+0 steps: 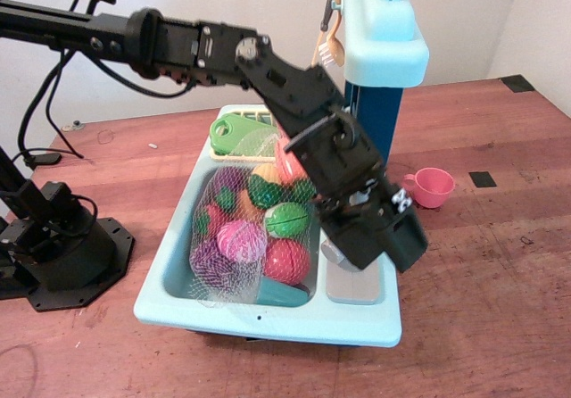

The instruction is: Turn lever vertical to front

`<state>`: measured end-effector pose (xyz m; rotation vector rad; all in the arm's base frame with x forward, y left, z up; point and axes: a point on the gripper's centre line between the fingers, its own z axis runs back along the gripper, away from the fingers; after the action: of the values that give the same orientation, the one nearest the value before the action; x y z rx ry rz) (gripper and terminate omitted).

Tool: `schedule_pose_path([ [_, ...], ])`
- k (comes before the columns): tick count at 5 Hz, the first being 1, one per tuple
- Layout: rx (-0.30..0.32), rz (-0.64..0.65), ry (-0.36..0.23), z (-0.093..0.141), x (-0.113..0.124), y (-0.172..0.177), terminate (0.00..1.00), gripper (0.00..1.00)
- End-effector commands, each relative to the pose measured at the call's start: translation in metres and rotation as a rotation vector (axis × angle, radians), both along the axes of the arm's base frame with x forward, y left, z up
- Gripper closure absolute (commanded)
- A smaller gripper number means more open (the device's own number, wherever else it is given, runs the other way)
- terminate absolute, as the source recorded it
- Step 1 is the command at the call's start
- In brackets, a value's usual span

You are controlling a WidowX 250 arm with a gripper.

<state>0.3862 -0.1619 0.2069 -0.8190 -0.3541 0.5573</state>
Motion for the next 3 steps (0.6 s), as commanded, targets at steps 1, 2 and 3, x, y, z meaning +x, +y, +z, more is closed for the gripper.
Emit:
schedule_pose_path([
  [1,-0.003,0.048,-0.045,-0.001,-0.005,0.023,0.00,0.00],
  [2,0.006,0.046,-0.018,-0.012,-0.011,0.034,0.00,0.00],
  [3,0.002,0.077,-0.020,-0.023,-0.022,0.040,0.00,0.00],
])
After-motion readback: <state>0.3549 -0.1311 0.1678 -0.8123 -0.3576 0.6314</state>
